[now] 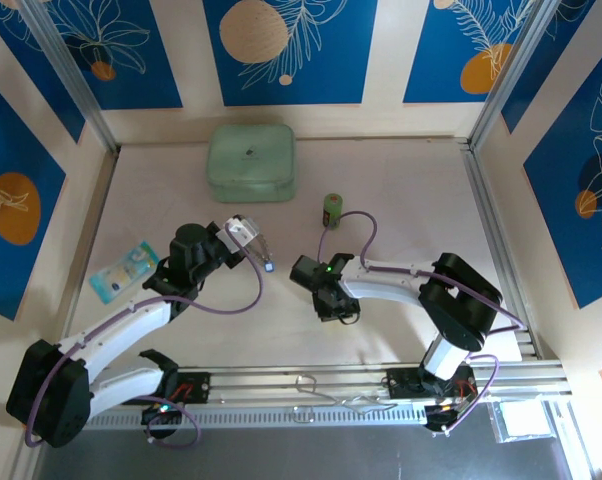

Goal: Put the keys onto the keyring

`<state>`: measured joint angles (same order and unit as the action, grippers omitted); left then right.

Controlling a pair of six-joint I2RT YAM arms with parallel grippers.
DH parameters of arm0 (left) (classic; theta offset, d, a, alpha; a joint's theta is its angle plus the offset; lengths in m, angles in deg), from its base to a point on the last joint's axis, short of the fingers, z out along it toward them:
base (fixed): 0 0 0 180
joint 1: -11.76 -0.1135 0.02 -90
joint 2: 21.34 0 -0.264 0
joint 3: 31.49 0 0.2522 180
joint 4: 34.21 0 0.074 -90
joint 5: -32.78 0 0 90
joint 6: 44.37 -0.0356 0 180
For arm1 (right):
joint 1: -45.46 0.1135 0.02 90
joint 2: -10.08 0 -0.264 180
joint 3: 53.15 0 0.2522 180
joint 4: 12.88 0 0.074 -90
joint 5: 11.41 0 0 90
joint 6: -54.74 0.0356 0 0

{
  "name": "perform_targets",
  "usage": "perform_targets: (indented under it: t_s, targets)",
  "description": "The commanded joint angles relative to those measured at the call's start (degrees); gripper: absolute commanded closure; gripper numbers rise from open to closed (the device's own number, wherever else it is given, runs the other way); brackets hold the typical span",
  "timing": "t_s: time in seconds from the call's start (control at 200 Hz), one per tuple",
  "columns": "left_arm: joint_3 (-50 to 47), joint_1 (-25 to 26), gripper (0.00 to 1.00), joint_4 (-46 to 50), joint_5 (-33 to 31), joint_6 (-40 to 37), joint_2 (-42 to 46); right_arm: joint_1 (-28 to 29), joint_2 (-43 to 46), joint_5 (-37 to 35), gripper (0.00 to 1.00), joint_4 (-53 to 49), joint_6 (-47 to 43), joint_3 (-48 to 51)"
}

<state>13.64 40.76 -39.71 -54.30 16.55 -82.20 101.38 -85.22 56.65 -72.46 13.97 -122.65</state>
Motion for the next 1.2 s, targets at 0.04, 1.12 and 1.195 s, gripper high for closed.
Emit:
perform_targets:
  t_s: [0.04, 1.12, 1.195]
  targets:
    - [0.1, -0.3, 1.0, -2.5, 0.6, -1.2, 0.3, 0.5, -0.3, -0.9, 0.76, -1.6, -0.3, -1.3]
    - [0.0, -0.3, 1.0, -2.4, 0.8, -1.3, 0.3, 0.3, -1.7, -1.6, 0.85, -1.2, -0.5, -2.5]
    - [0.0, -0.3, 1.0, -2.4, 0.8, -1.3, 0.3, 0.3, -1.9, -1.6, 0.86, -1.2, -0.5, -2.5]
